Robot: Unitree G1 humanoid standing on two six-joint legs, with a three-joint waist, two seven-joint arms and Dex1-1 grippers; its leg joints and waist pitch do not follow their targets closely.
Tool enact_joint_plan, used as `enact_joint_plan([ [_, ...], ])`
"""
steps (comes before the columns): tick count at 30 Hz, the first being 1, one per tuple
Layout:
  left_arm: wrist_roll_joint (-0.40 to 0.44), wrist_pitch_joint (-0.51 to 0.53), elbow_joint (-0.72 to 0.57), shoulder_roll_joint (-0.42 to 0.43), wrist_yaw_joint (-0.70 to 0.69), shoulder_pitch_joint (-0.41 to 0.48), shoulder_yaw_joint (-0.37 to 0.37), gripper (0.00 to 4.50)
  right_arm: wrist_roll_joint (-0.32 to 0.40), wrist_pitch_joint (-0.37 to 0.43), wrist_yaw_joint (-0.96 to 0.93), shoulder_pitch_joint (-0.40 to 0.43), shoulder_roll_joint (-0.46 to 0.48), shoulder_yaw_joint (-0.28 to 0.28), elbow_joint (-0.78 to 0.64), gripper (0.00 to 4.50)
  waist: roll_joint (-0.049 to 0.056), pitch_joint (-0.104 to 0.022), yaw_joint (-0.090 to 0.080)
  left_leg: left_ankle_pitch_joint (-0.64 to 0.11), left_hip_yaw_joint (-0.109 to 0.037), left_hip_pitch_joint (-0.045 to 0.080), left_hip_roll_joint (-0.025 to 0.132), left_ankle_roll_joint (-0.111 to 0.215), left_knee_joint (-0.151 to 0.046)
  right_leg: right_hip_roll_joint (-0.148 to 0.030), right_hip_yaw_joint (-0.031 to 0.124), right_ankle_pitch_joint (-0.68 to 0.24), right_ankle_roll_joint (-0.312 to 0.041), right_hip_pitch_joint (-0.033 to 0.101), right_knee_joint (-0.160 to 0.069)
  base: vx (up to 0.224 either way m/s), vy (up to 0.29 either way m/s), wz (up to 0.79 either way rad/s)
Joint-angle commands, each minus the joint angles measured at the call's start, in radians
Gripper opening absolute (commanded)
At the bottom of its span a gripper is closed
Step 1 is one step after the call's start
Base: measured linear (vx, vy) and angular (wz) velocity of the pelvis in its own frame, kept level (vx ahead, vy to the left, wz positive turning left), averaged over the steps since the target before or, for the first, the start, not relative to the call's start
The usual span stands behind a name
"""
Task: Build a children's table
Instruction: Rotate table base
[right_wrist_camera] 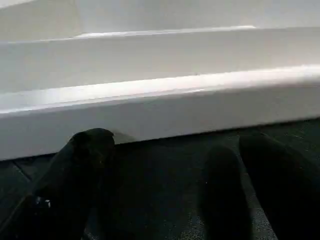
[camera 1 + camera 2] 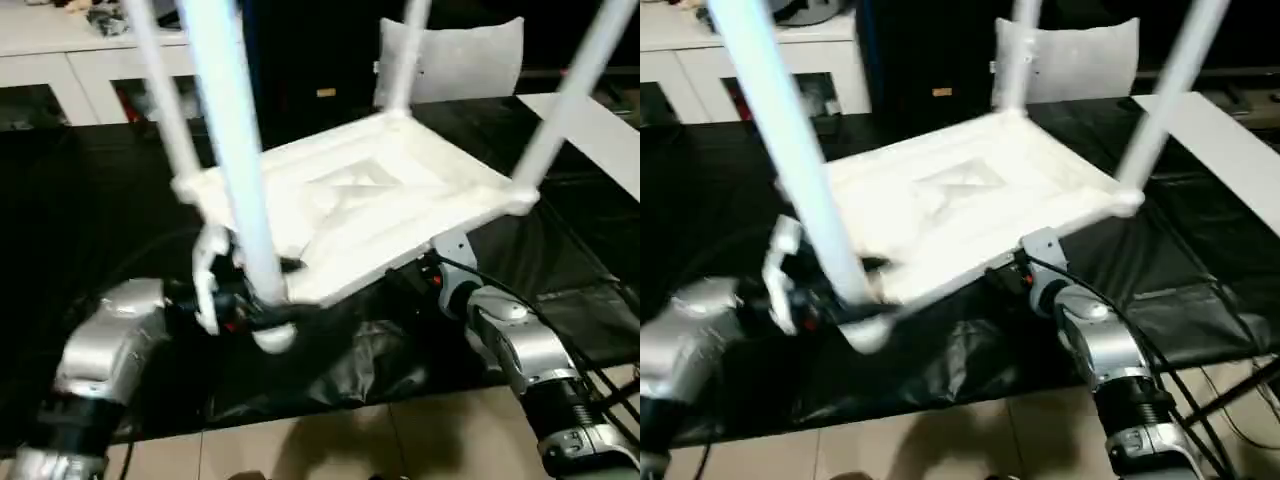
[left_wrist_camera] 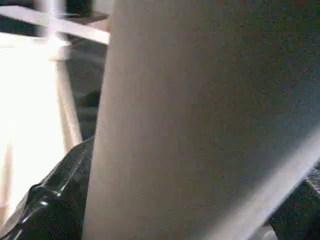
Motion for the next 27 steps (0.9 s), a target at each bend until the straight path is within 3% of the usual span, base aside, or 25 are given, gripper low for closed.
enact_joint_plan([
  [1,-0.026,0.020,-0.064,-0.026,0.001,0.007,-0.064,4.49,0.007,-0.040,0.031,-0.043,0.039,0.042,-0.012,4.50,-0.013,-0.069,0.007,-0.069,-0.025,-0.009,0.057,0.057,-0.070,-0.095,0.092,-0.351,-0.038,0.071,-0.077,0.000,0.000,0.00],
  [11,-0.044,0.083,-0.121,-0.141,0.075,-0.006,-0.121,4.49,-0.015,-0.100,0.148,-0.062,0.073,0.101,0.010,4.50,-0.016,-0.070,0.002,-0.068,-0.024,-0.006,0.060,0.071,-0.067,-0.090,0.089,-0.343,-0.037,0.070,-0.076,0.000,0.000,0.00],
  [23,0.023,0.039,-0.077,-0.227,0.164,-0.045,-0.132,4.49,-0.051,-0.157,0.122,-0.080,0.098,0.083,0.078,4.50,-0.016,-0.071,0.009,-0.061,-0.025,-0.005,0.061,0.070,-0.067,-0.090,0.091,-0.317,-0.052,0.071,-0.075,0.000,0.000,0.00],
  [27,0.068,-0.007,-0.032,-0.251,0.223,-0.070,-0.121,4.49,-0.062,-0.170,0.112,-0.074,0.094,0.074,0.083,4.50,-0.018,-0.072,0.011,-0.057,-0.024,-0.006,0.058,0.074,-0.065,-0.088,0.090,-0.317,-0.036,0.072,-0.078,0.000,0.000,0.00],
])
